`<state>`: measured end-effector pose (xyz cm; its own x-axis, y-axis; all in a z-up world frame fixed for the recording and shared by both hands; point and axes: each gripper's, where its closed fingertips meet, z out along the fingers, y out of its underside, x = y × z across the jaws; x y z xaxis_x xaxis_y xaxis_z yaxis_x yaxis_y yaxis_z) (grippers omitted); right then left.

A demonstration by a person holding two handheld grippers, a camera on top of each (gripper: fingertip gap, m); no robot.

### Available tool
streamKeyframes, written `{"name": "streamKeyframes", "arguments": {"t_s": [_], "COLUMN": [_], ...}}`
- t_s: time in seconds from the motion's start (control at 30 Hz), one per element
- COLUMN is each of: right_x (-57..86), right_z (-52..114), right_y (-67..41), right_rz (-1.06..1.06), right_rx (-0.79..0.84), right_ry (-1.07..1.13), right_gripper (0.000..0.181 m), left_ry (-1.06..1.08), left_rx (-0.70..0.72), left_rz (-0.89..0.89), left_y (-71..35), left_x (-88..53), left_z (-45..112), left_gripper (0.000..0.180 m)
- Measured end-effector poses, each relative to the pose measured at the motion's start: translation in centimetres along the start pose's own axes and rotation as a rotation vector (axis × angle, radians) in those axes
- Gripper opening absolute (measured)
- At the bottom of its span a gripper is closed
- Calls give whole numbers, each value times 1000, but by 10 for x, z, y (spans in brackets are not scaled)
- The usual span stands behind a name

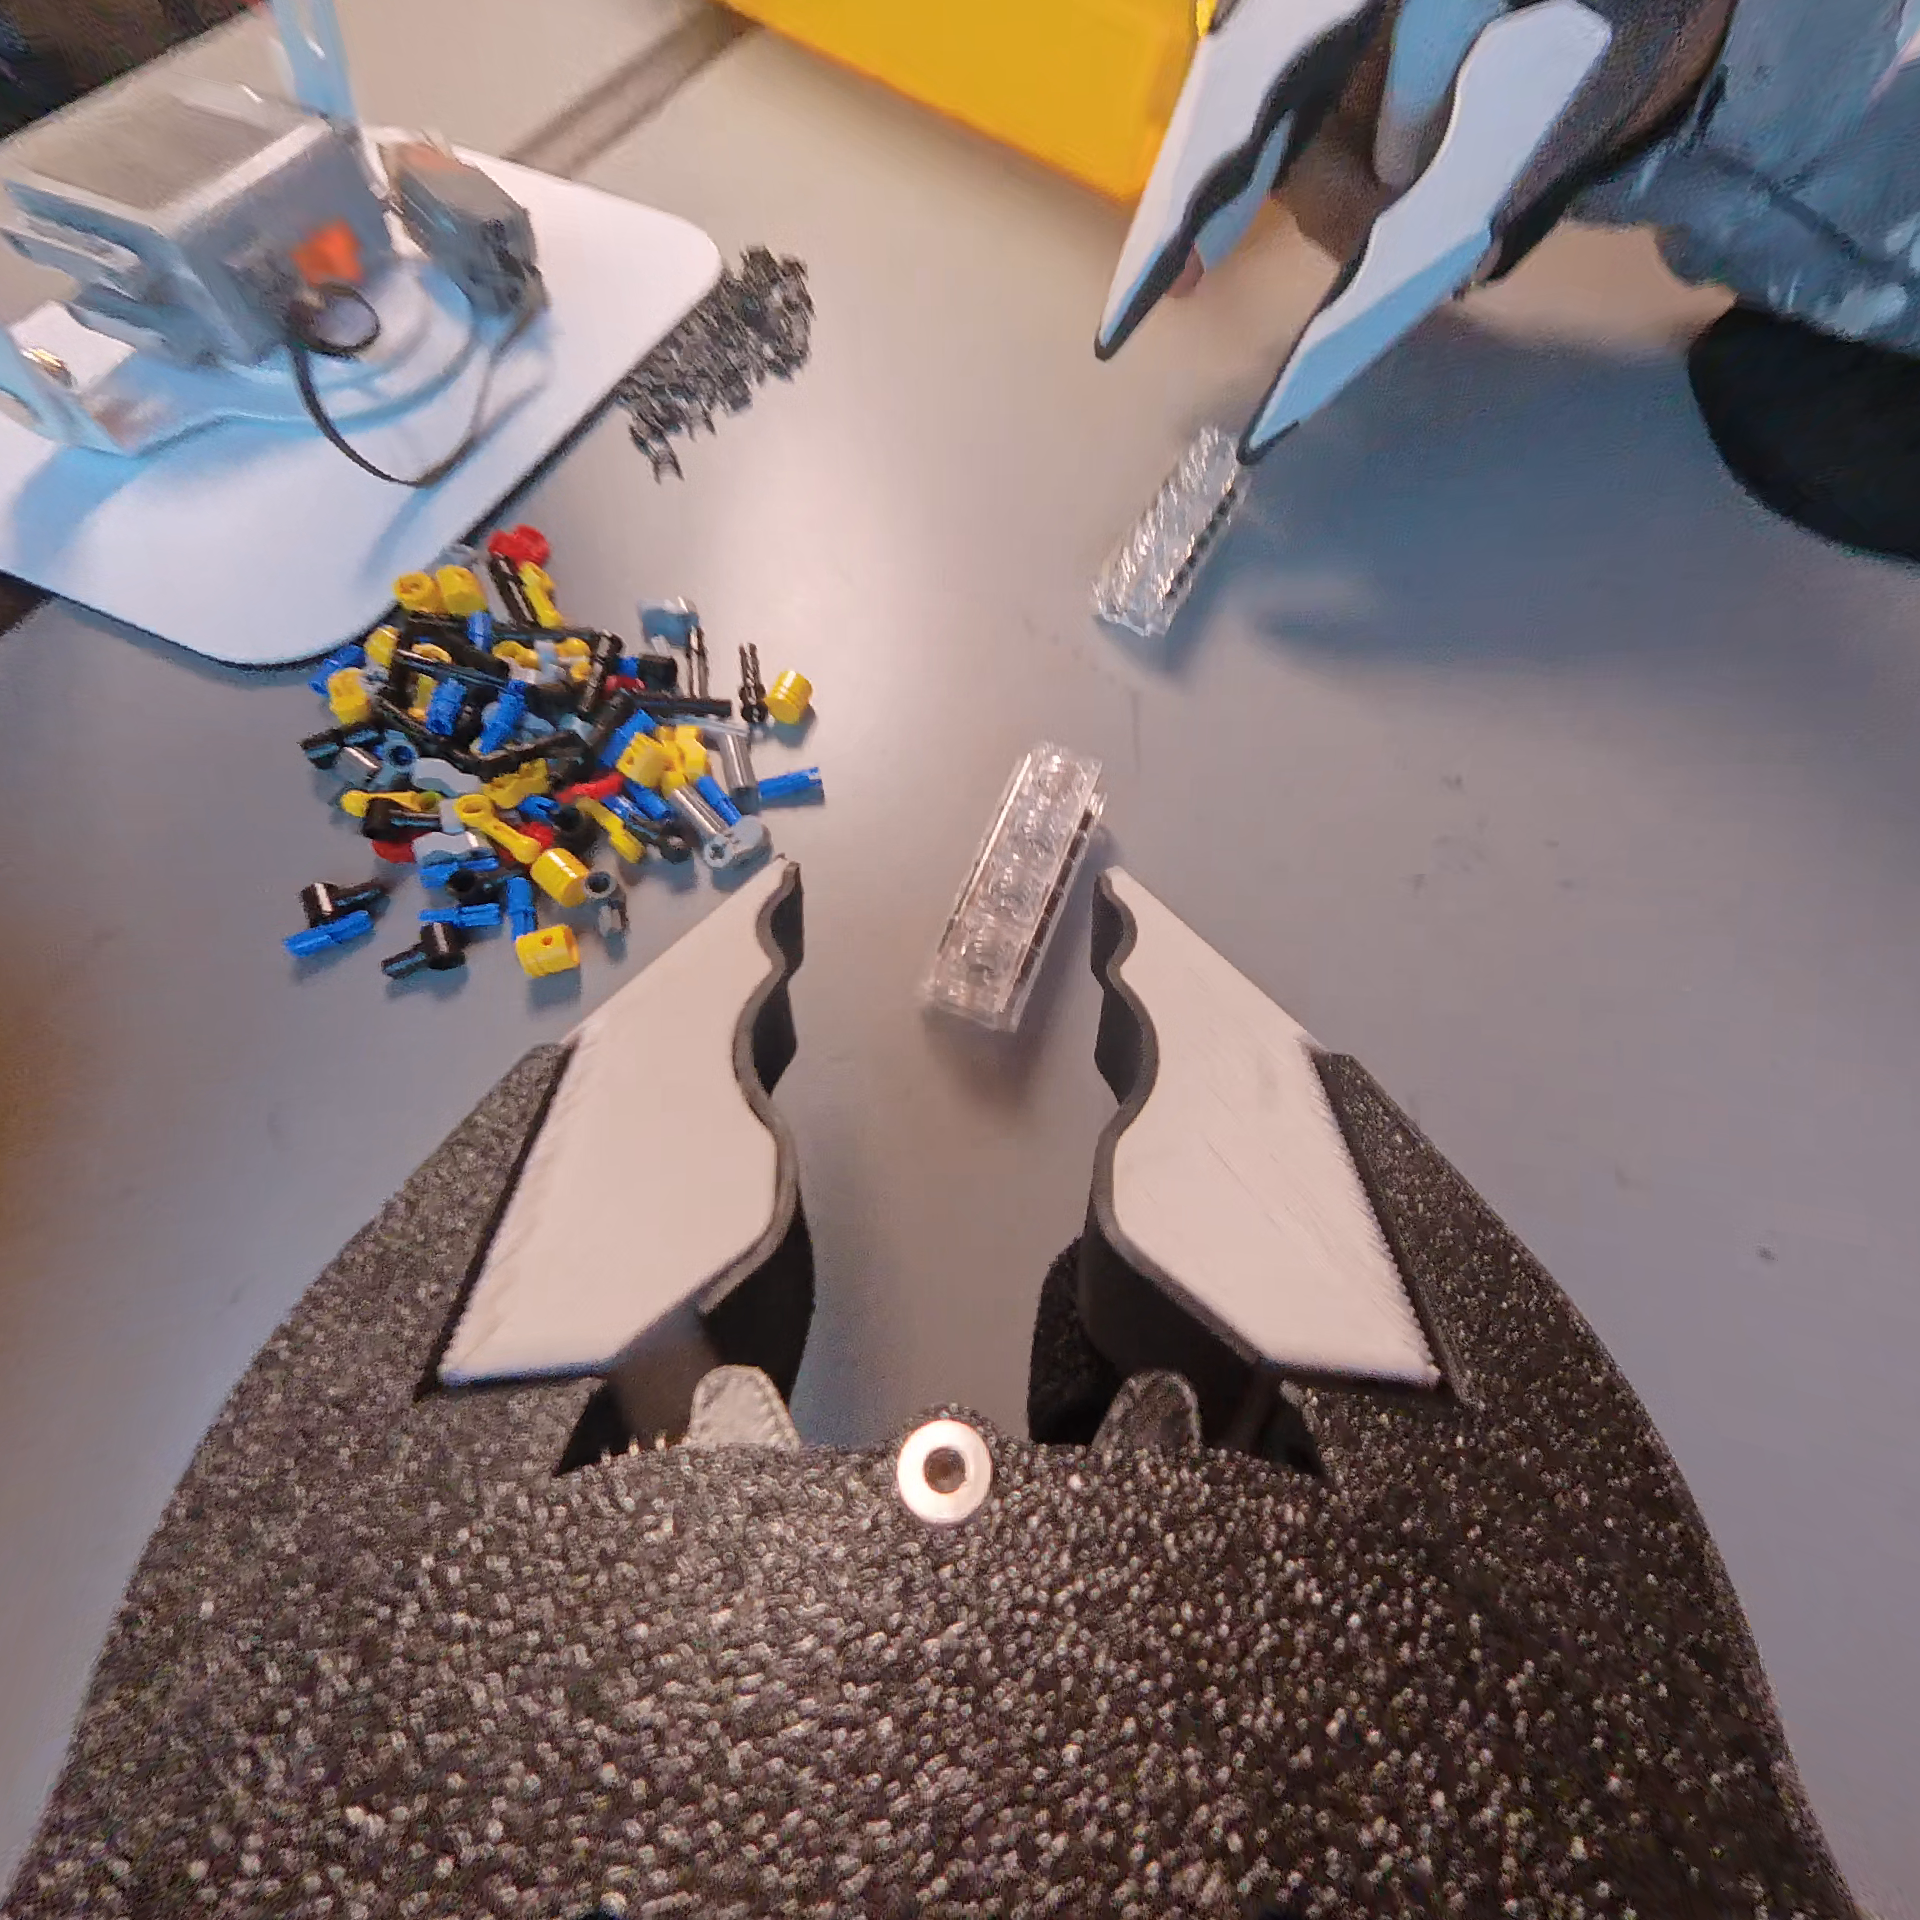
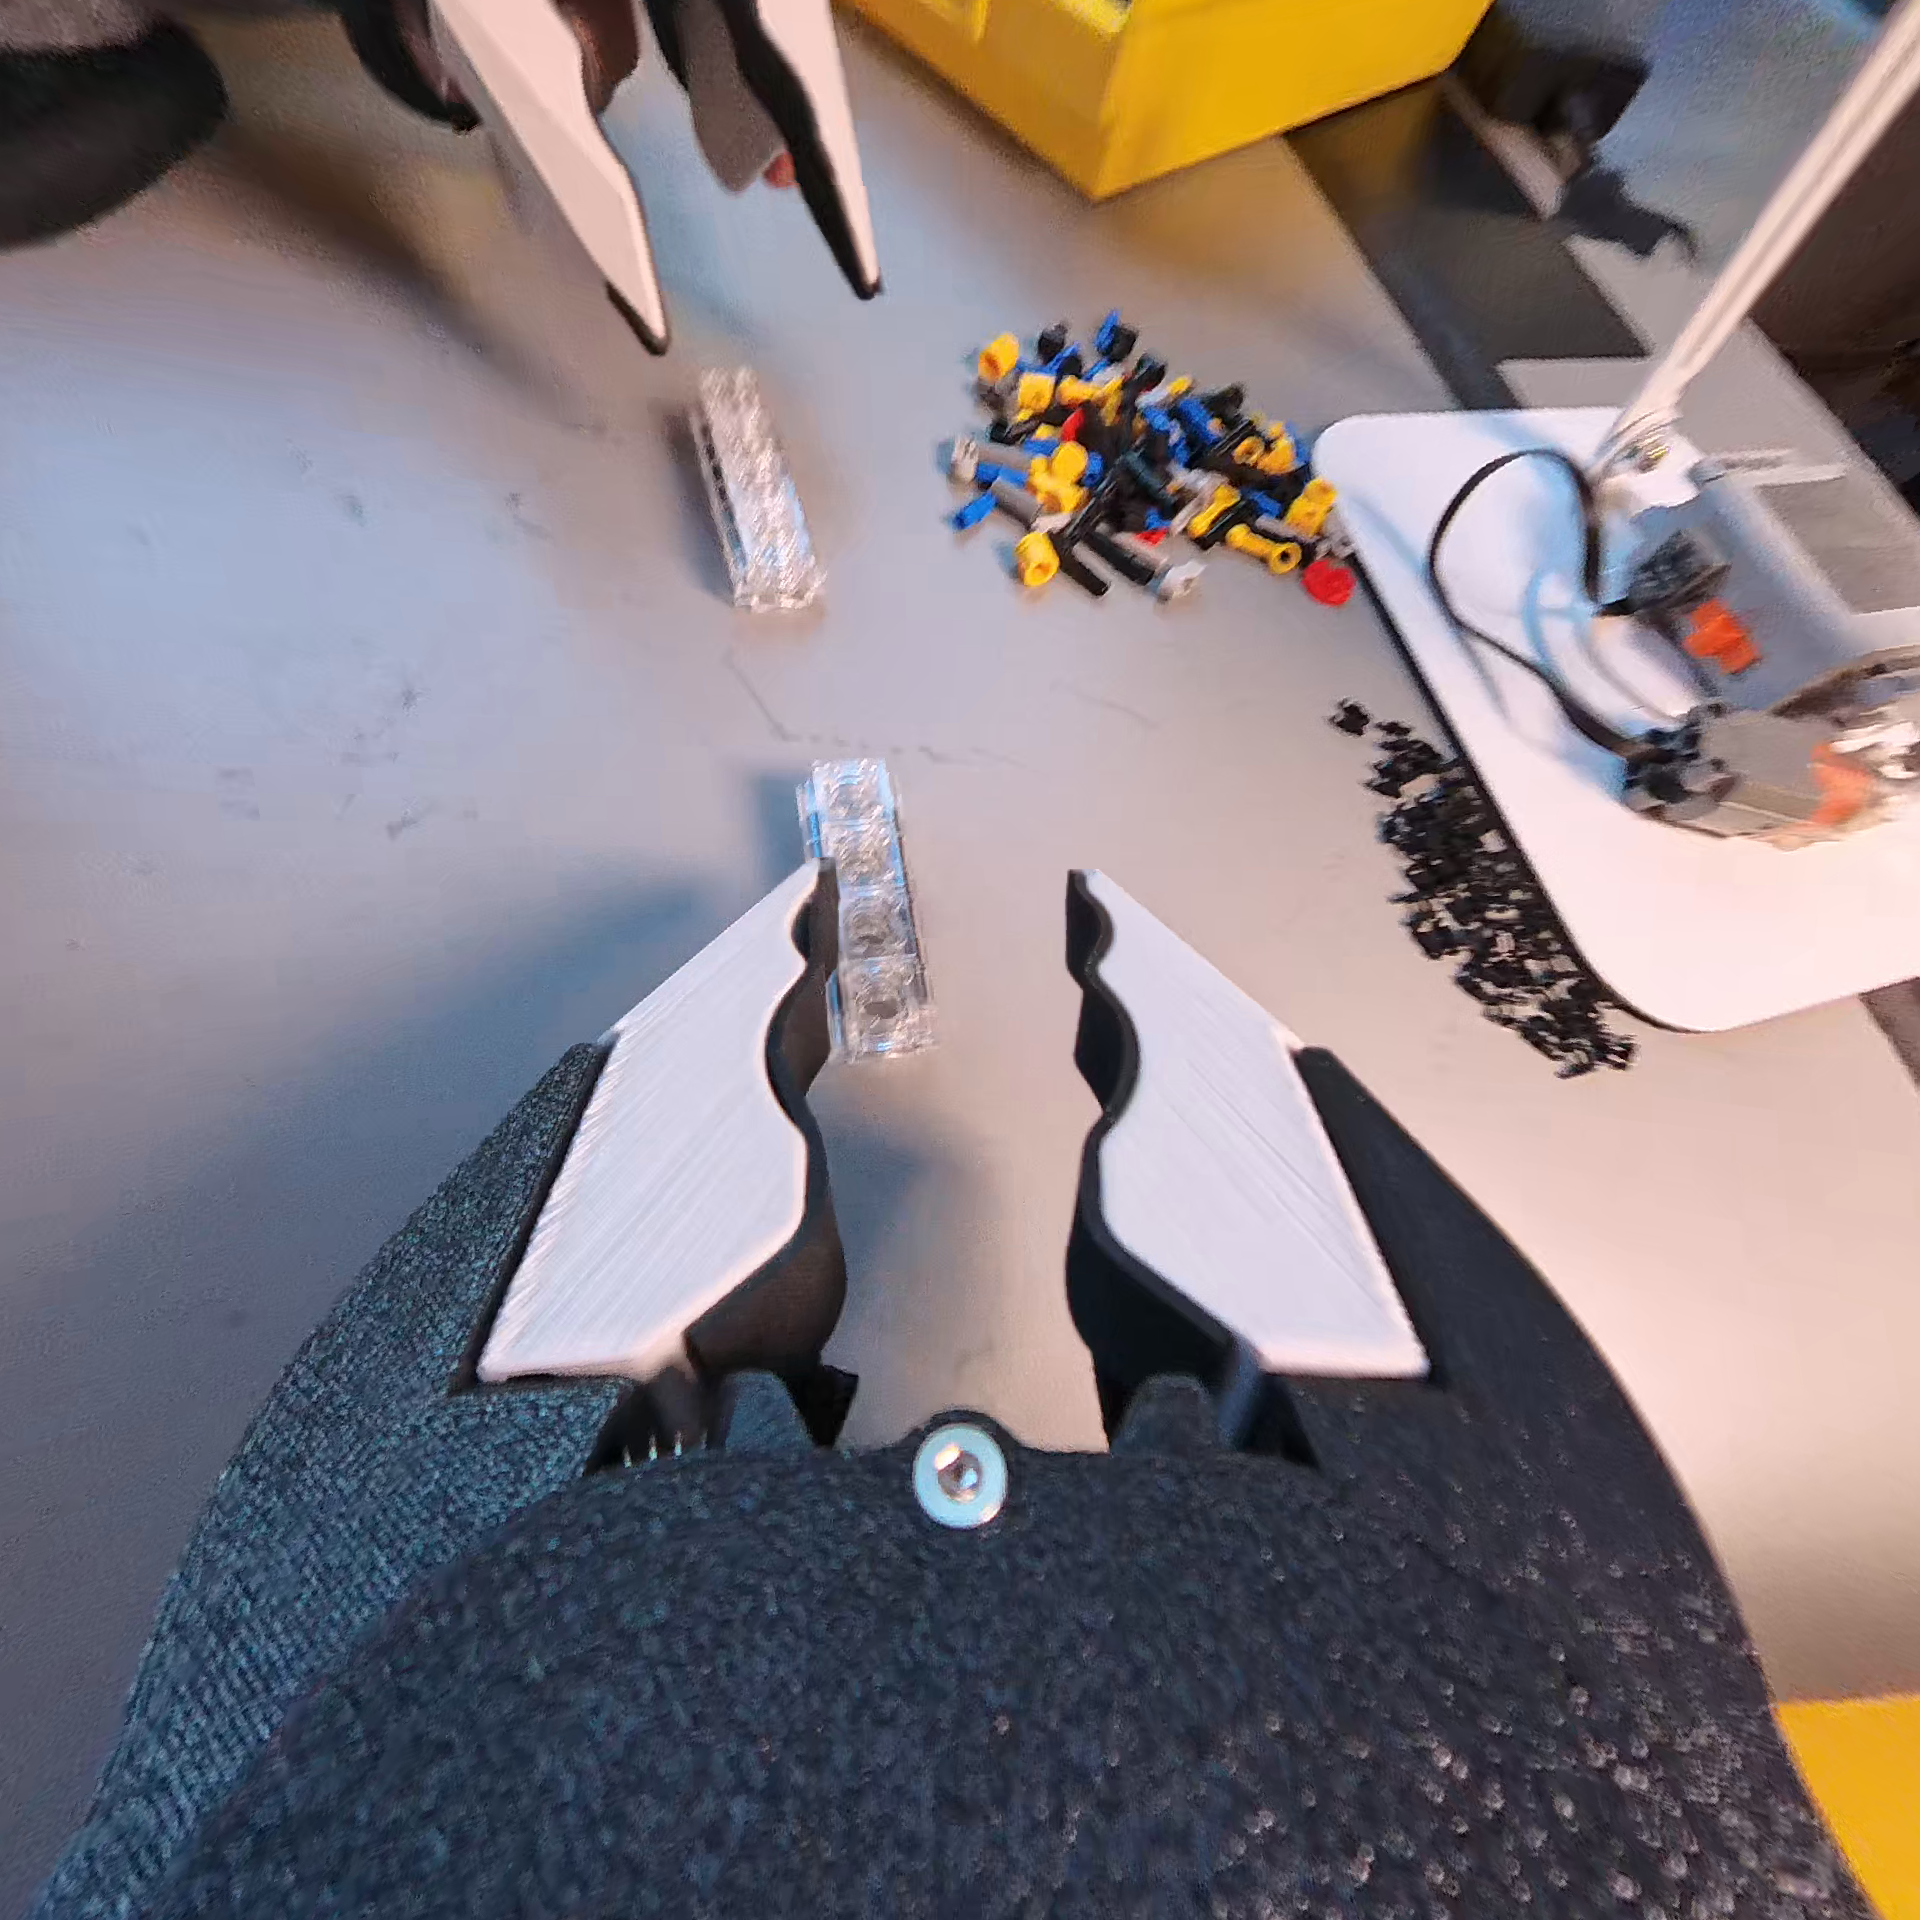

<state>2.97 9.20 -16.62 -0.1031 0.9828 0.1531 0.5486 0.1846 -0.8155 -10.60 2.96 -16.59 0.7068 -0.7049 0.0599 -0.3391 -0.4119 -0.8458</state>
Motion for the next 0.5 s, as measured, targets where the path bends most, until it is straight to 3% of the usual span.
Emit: {"name": "streamKeyframes", "arguments": {"t_s": [0.2,0.33,0.37,0.5], "right_x": [14,20,21,25], "right_z": [-12,-22,-24,-31], "right_y": [-21,-34,-37,-51], "right_rz": [27,29,30,36], "right_rx": [127,217,243,330], "right_ry": [145,227,244,299], "right_gripper": [60,69,69,70], "left_ry": [-66,-13,-10,-60], "left_rx": [313,532,573,670], "left_rz": [-121,-254,-265,-205], "left_y": [-49,-79,-83,-88], "left_x": [-8,-6,-6,-8], "left_z": [-26,-45,-49,-61], "left_gripper": [68,93,92,50]}}
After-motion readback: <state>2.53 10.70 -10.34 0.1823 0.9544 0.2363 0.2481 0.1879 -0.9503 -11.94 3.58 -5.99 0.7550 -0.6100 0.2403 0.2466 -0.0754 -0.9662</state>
